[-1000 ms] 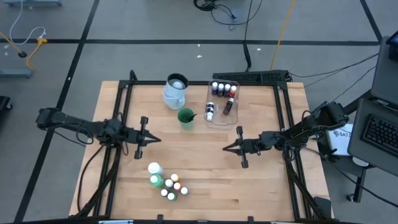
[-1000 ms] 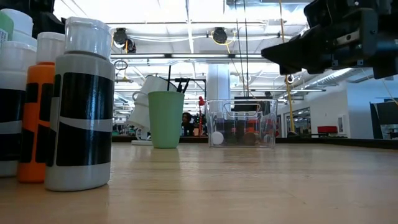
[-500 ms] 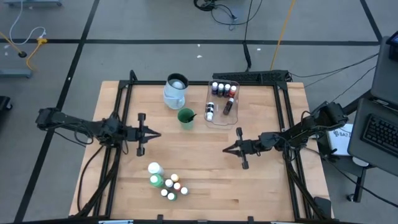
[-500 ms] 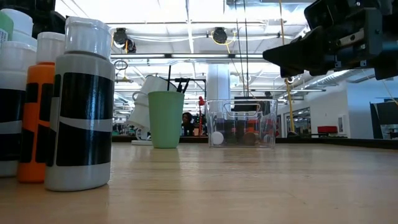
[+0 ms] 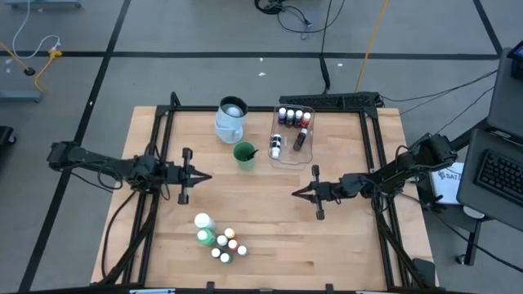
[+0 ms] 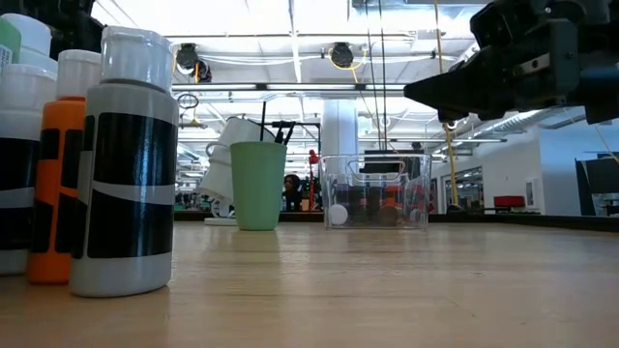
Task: Pick & Place Paint Supplies
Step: Put the gray paint bottle into the transparent bin
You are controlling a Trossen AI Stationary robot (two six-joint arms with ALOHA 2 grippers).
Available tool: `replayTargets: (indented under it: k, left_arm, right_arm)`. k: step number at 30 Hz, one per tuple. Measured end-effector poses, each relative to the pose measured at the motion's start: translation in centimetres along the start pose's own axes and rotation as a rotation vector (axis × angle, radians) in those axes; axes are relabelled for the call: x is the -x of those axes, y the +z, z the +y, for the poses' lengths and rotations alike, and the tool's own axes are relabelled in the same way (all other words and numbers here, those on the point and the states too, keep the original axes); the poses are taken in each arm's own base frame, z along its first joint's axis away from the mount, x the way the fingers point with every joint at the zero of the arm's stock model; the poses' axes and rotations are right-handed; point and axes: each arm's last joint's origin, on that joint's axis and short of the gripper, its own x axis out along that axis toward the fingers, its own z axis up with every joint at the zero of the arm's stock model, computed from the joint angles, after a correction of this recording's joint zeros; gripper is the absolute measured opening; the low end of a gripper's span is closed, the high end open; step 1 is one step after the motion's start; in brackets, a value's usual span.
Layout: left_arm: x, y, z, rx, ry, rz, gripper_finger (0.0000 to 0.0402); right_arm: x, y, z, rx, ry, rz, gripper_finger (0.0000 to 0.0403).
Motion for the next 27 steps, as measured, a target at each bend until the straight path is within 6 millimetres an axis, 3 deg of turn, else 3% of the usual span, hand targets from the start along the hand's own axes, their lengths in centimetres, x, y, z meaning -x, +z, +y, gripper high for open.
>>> replayTargets:
  k: [5, 12, 15, 19, 27]
  left_arm:
    - [0.0, 0.2, 0.1, -0.133, 0.022, -0.02, 0.0019]
    - [0.0, 0.2, 0.6, -0.109, 0.094, -0.003, 0.0006]
    - [0.0, 0.0, 0.8, -0.076, 0.118, 0.012, 0.0003]
    - [0.0, -0.7, 1.0, 0.03, 0.167, 0.086, 0.0013]
    - [0.1, -1.2, 1.3, 0.106, 0.233, 0.131, 0.0004]
  right_arm:
    - [-0.8, 0.9, 0.3, -0.055, 0.073, -0.04, 0.0004]
    - [-6.5, 5.7, 2.5, -0.032, 0.113, 0.116, 0.0004]
    - [-8.7, 6.8, 4.0, -0.061, 0.087, 0.182, 0.0012]
    - [-11.9, 7.5, 6.7, -0.112, 0.153, 0.222, 0.006]
    - [-17.9, 7.2, 10.9, -0.152, 0.135, 0.206, 0.0204]
